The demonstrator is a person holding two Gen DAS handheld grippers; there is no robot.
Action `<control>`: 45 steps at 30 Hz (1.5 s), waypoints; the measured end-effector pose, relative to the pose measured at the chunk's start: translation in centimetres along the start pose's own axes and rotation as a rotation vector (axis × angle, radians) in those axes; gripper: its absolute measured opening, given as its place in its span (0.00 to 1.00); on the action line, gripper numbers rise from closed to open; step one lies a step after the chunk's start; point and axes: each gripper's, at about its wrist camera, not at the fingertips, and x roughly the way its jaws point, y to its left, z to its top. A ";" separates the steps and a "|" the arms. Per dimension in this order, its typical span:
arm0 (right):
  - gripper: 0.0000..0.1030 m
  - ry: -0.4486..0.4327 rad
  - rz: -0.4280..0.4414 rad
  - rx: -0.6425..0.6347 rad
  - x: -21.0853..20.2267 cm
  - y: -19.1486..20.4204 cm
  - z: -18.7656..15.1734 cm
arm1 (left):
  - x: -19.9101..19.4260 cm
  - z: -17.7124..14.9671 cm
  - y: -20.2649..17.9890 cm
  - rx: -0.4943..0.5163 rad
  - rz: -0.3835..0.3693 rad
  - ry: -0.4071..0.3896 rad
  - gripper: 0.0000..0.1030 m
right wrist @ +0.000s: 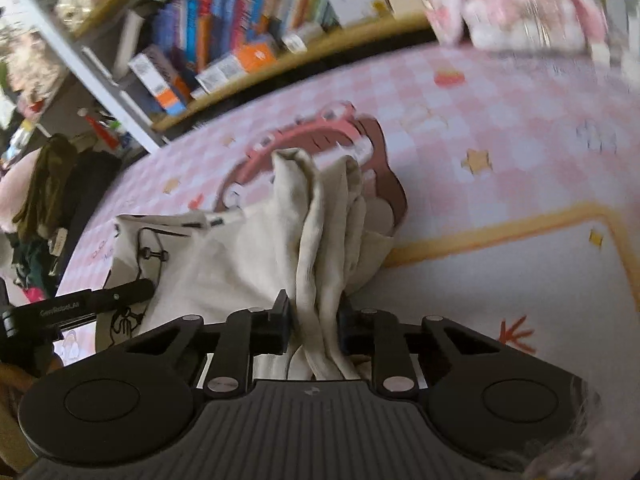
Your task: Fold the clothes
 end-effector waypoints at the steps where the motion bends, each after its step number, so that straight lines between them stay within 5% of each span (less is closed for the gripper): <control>1: 0.18 -0.016 -0.002 -0.022 -0.4 0.3 0.0 | -0.4 -0.1 -0.5 0.014 -0.003 -0.009 0.18; 24: 0.18 -0.129 0.055 -0.130 -8.1 -0.9 -1.8 | -6.4 -3.5 -6.5 0.051 0.022 -0.145 0.18; 45: 0.18 -0.155 0.044 -0.116 -7.7 2.1 -2.4 | -8.3 -2.3 -2.4 0.057 -0.030 -0.156 0.18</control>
